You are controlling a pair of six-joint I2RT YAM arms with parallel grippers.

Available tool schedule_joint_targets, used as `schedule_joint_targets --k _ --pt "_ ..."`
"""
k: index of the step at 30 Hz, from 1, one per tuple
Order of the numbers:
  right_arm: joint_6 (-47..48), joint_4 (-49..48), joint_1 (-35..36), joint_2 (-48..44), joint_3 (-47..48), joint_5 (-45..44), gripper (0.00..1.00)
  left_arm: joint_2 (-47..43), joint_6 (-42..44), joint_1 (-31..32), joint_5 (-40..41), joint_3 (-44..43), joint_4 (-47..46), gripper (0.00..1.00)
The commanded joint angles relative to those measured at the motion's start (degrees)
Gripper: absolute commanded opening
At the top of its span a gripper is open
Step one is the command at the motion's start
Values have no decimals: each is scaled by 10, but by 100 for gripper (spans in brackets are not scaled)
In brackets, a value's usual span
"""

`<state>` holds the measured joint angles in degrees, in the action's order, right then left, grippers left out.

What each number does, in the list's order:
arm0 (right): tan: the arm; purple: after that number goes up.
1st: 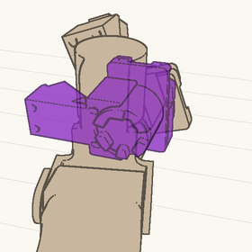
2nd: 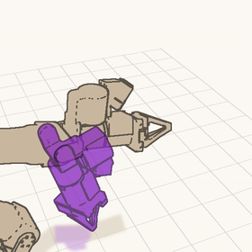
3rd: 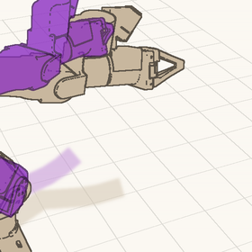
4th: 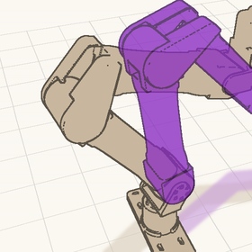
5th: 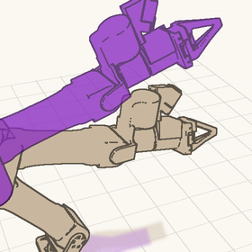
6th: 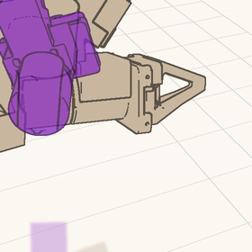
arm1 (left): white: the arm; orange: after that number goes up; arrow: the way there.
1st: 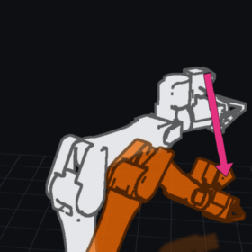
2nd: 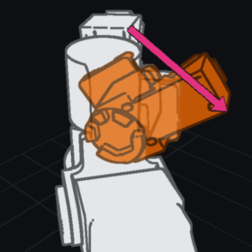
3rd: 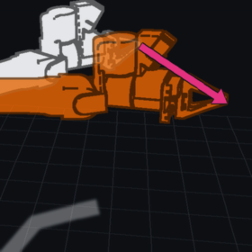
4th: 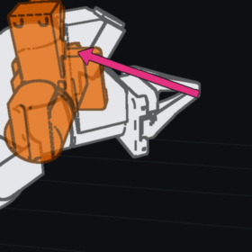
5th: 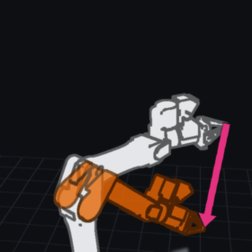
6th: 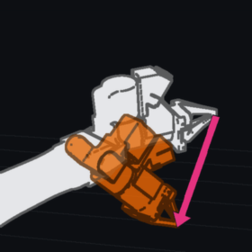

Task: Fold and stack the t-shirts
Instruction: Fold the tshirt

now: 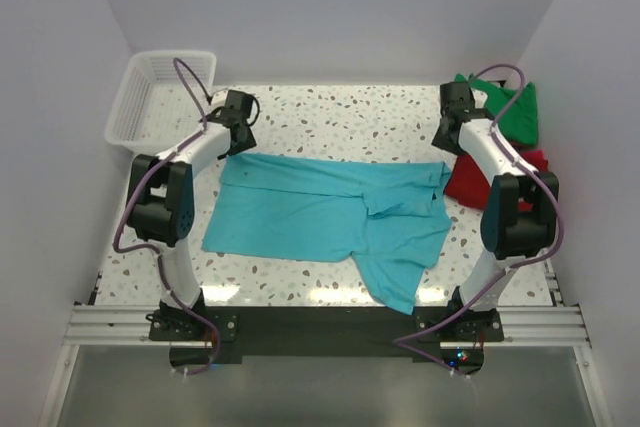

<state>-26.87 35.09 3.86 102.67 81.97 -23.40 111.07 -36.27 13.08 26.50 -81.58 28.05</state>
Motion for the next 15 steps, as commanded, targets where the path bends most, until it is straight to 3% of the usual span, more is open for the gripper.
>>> schedule_joint_targets --k 1,6,15 --pt "11 -6 17 -20 -22 35 41 -45 18 -3 -36 32 -55 63" --pt "12 -8 30 -1 -34 84 44 -24 34 1 -95 27 -61 63" --pt "13 -17 35 71 -19 134 48 47 20 5 -88 -8 -25 65"
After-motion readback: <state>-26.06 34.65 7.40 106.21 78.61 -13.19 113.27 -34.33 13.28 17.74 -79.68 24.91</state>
